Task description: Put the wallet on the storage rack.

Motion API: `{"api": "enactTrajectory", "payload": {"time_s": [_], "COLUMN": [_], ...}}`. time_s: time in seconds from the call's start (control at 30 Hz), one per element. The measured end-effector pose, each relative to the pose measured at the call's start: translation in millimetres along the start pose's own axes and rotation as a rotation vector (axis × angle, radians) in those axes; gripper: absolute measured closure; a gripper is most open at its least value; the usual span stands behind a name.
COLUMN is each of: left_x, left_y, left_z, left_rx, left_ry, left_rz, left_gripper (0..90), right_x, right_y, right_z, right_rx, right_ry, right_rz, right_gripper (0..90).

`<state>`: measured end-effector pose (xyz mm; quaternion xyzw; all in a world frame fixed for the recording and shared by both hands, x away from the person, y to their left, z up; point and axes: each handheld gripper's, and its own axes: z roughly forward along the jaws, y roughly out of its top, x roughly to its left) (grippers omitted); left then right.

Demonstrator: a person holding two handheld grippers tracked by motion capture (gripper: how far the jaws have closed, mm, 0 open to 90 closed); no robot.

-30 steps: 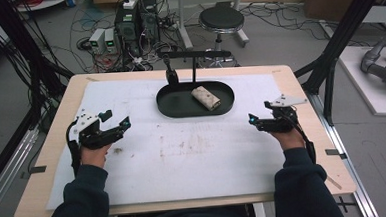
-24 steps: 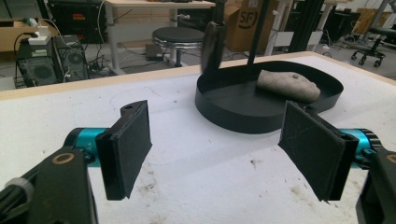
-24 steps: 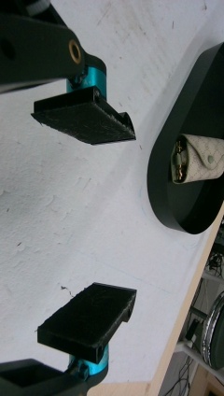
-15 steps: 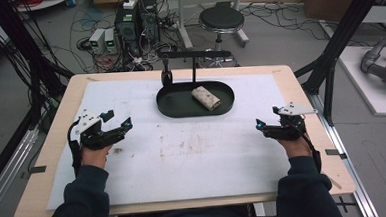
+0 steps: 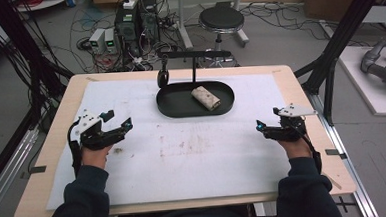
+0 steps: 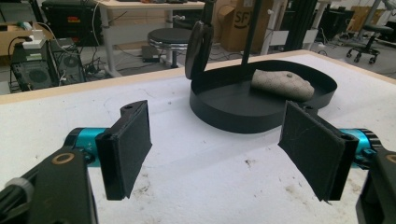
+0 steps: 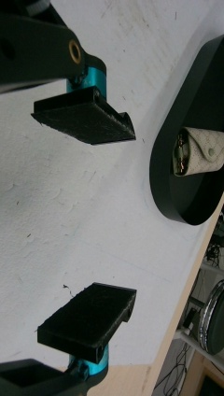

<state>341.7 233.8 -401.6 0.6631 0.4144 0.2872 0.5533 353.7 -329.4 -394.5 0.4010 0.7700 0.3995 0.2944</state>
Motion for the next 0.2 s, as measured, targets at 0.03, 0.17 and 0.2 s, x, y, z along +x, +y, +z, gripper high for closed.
{"api": "enactTrajectory", "payload": {"time_s": [0.03,0.17,0.2], "left_x": [0.2,0.4,0.5], "left_y": [0.0,-0.2,-0.3], "left_z": [-0.1,0.3,0.5], "left_rx": [0.000,0.001,0.003], "left_ry": [0.000,0.001,0.000], "left_rz": [0.001,0.002,0.000], "left_gripper": [24.6,24.5,24.6], "right_x": [-0.1,-0.4,-0.4], "right_y": [0.0,0.0,0.0], "right_z": [-0.3,-0.3,-0.1], "right_rx": [-0.002,-0.005,-0.004], "right_ry": [0.001,0.002,0.004], "right_rz": [0.003,0.005,0.006], "right_gripper": [21.4,21.3,21.3]}}
